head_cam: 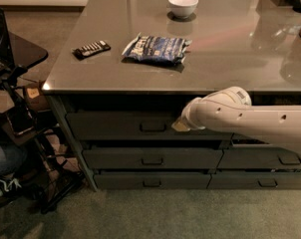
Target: Open top drawer
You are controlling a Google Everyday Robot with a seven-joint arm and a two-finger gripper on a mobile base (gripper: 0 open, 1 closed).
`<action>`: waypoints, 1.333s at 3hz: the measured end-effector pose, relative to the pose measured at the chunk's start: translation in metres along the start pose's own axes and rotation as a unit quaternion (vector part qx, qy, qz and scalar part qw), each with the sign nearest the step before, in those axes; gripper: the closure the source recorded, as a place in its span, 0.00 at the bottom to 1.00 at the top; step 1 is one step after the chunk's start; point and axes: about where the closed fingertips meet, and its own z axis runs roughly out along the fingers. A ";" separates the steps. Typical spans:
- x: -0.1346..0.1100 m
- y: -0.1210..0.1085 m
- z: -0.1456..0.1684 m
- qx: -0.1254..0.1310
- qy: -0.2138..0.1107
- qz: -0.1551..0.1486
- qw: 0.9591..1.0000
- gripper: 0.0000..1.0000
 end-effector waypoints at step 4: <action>-0.024 0.025 -0.040 0.021 -0.038 -0.028 0.999 1.00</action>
Offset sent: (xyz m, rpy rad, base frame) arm -0.3265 0.0264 -0.0580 -0.0190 0.0212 0.0081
